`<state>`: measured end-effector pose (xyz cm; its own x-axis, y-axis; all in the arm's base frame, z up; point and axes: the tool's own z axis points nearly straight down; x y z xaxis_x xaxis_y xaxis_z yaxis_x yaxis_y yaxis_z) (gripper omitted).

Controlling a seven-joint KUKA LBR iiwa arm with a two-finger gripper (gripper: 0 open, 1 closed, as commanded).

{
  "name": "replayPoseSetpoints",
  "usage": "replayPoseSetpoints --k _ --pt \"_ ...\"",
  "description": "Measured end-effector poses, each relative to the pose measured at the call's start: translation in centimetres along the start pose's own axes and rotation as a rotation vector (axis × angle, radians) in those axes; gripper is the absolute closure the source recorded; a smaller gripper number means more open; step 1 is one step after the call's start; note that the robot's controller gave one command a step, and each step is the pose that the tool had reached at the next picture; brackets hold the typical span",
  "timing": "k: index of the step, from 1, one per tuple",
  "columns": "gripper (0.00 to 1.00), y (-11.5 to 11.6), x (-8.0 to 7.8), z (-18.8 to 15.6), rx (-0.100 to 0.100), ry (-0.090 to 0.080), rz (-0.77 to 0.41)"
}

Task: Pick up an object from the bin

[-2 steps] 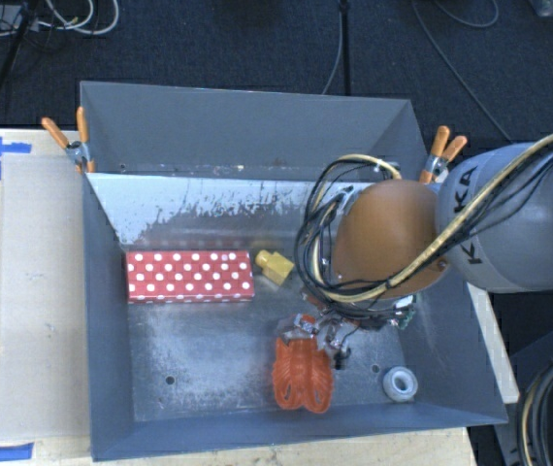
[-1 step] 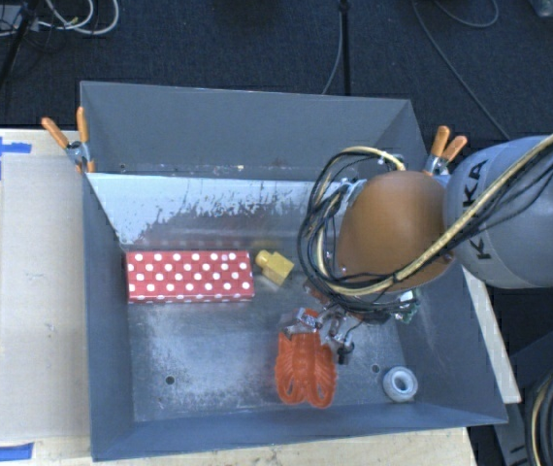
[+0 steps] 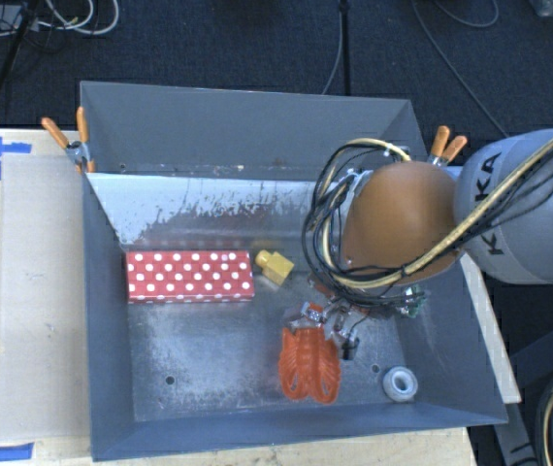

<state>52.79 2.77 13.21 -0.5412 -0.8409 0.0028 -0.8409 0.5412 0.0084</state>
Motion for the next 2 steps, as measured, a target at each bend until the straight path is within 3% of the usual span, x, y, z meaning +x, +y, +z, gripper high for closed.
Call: replayPoseSetpoints --k 2 --pt "1.00 -0.01 -0.10 -1.65 0.000 -0.001 0.002"
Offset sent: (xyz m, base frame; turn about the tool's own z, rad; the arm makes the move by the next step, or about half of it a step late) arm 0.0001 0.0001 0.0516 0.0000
